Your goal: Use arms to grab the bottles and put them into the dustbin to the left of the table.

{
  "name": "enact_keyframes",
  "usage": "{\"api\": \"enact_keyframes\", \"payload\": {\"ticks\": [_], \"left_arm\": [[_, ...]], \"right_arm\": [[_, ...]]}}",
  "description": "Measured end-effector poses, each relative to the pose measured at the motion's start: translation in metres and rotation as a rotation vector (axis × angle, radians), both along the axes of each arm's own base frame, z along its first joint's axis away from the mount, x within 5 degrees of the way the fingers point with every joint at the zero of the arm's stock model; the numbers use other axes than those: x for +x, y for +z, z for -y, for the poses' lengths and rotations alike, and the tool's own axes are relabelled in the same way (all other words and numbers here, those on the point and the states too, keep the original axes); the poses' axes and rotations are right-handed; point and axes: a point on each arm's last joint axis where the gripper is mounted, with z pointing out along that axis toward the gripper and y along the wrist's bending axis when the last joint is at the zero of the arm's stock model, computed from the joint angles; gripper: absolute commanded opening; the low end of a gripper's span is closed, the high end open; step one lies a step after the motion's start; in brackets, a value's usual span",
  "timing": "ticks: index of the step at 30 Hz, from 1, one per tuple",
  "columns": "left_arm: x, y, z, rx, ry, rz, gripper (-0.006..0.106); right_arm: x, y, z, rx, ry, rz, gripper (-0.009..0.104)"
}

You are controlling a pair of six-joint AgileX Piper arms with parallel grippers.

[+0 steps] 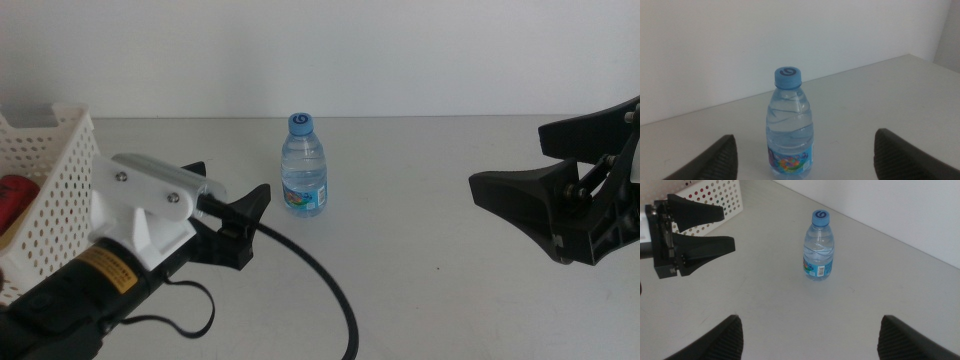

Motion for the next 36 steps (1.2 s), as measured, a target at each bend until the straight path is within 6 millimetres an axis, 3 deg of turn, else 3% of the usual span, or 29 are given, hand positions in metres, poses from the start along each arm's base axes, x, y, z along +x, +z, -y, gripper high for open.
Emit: {"api": "enact_keyframes", "payload": {"ticks": [14,24,36], "left_arm": [[0.085,-0.013,0.034,0.050,-0.046,-0.059,0.093],[0.127,-0.040,0.057,0.066,-0.071,-0.100,0.093],[0.160,-0.083,0.065,0.059,-0.028,-0.165,0.093]], "right_arm": [[0.000,0.000,0.000,0.000,0.000,0.000,0.071],[0.000,0.000,0.000,0.000,0.000,0.000,0.071],[0.000,0.000,0.000,0.000,0.000,0.000,0.071]]}}
